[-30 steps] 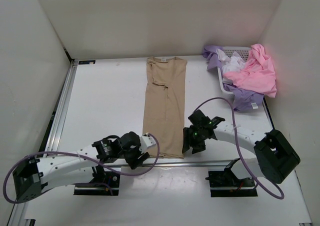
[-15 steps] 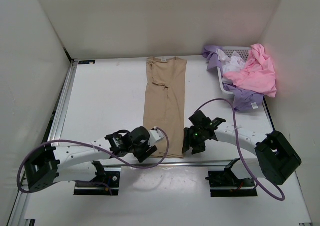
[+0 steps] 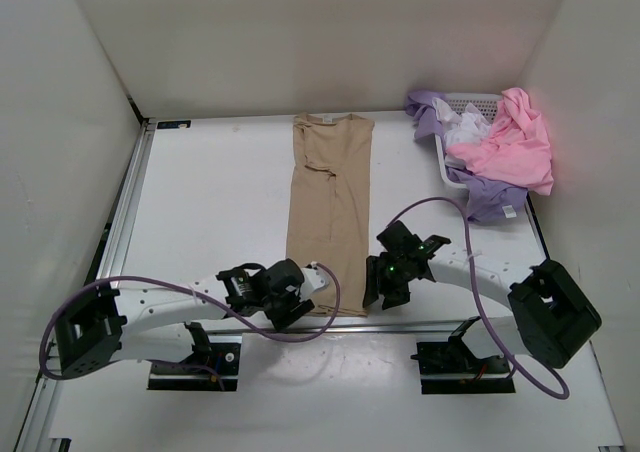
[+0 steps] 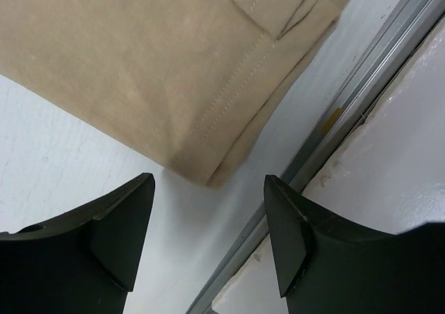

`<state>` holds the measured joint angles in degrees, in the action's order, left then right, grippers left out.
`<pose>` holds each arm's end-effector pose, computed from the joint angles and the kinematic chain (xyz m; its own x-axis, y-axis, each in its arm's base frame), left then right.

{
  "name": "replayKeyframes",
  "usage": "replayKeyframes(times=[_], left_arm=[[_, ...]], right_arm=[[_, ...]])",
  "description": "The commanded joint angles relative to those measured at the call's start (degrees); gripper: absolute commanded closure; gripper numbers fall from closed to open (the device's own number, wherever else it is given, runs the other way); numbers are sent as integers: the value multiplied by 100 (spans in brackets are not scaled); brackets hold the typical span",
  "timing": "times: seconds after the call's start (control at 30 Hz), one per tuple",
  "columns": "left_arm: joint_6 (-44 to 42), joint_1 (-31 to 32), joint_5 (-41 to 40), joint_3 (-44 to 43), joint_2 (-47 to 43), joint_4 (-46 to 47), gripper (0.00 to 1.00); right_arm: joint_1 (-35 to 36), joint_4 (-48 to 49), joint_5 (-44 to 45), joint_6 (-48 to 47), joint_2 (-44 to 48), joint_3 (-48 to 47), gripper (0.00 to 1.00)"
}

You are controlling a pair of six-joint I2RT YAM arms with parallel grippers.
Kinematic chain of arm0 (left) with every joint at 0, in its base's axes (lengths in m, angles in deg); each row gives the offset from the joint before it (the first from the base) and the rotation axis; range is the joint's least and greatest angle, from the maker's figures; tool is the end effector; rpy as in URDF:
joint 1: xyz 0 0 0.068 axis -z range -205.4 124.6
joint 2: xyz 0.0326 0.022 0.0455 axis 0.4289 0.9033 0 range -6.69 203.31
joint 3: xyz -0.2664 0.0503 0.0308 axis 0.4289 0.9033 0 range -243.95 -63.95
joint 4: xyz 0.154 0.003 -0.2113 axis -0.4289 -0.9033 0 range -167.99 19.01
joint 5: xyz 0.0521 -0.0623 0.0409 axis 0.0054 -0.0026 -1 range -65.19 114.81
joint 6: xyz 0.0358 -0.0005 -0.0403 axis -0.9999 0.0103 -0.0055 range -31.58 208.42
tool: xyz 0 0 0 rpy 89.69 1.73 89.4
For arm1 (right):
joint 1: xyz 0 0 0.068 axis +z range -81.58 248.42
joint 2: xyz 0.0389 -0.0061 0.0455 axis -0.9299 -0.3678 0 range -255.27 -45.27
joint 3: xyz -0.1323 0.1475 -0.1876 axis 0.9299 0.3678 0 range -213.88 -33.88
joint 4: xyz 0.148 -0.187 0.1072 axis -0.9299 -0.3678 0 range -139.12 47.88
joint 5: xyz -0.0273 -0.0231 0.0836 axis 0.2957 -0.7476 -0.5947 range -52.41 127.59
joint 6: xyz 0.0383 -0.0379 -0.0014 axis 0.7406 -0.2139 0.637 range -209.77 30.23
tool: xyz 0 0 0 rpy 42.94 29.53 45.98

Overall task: Fold and stack the t-shirts
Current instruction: Grab the bottom of the folded rectangular tshirt with both arms

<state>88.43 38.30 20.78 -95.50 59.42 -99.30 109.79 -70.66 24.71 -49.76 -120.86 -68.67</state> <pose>0.0902 -0.1772 0.1678 -0.3946 0.7977 -0.4560 0.8800 0.4709 0.0623 0.1578 0.1496 0.1529 -0.9900 -0.0369 -0.1361 -0.0873 0.9182 0.3865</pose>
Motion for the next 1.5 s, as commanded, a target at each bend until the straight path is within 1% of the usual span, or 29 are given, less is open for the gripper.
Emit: replayKeyframes(times=[0.0, 0.17, 0.3, 0.33, 0.4, 0.5, 0.53, 0.57, 0.63, 0.67, 0.73, 0.77, 0.8, 0.87, 0.93, 1.0, 1.1, 1.13, 1.17, 1.23, 1.33, 1.37, 1.4, 1.47], left_arm=[[-1, 63, -141, -27, 50, -113, 25], [-1, 63, -194, -79, 324, -113, 24], [-1, 63, -247, -141, 456, -61, 24], [-1, 63, -308, -80, 456, -60, 24], [-1, 63, -379, -10, 456, 1, 27], [-1, 63, -379, -9, 517, 54, 39], [-1, 63, -379, -70, 569, 115, 47], [-1, 63, -379, -71, 622, 116, 58], [-1, 63, -379, -141, 692, 116, 66], [-1, 63, -379, -141, 693, 116, 69], [-1, 63, -326, -194, 693, 116, 88], [-1, 63, -326, -194, 641, 116, 90], [-1, 63, -326, -194, 640, 116, 90], [-1, 63, -396, -194, 588, 116, 90], [-1, 63, -467, -194, 535, 116, 90], [-1, -42, -537, -395, 483, 64, 90], [-1, -445, -607, -764, 421, -121, 90], [-1, -559, -607, -869, 421, -174, 90], [-1, -796, -607, -957, 421, -174, 90], [-1, -1043, -660, -1265, 473, -236, 90], [-1, -1596, -599, -1783, 858, -236, 90], [-1, -1728, -546, -1941, 982, -236, 90], [-1, -1999, -546, -2273, 1114, -236, 90], [-1, -2221, -397, -2618, 1518, -236, 90]], right_arm=[[99, 15, -4, -160, -183, -116, 40], [284, 15, -64, -160, -368, -169, 40], [407, 15, -126, -160, -473, -222, 42], [408, 15, -127, -160, -474, -274, 45], [408, 75, -187, -160, -527, -274, 48], [408, 129, -258, -160, -640, -274, 55], [408, 129, -258, -160, -641, -274, 57], [408, 129, -258, -160, -641, -327, 62], [408, 129, -258, -160, -641, -327, 71], [408, 129, -258, -160, -641, -327, 80], [408, 129, -258, -160, -641, -327, 89], [408, 129, -258, -160, -641, -327, 97], [408, 129, -258, -160, -580, -388, 100], [408, 77, -188, -160, -519, -389, 100], [347, -55, -127, -221, -456, -590, 100], [284, -239, -4, -292, -343, -809, 100], [92, -749, 338, -546, -394, -1477, 100], [39, -985, 409, -608, -395, -1844, 100], [-92, -1083, 410, -678, -560, -2030, 100], [-242, -1276, 471, -898, -710, -2521, 100], [-585, -1365, 541, -1179, -1123, -3024, 100], [-768, -1505, 594, -1232, -1377, -3365, 100], [-857, -1558, 594, -1285, -1510, -3542, 100], [-1085, -1637, 646, -1364, -1904, -4085, 100]])
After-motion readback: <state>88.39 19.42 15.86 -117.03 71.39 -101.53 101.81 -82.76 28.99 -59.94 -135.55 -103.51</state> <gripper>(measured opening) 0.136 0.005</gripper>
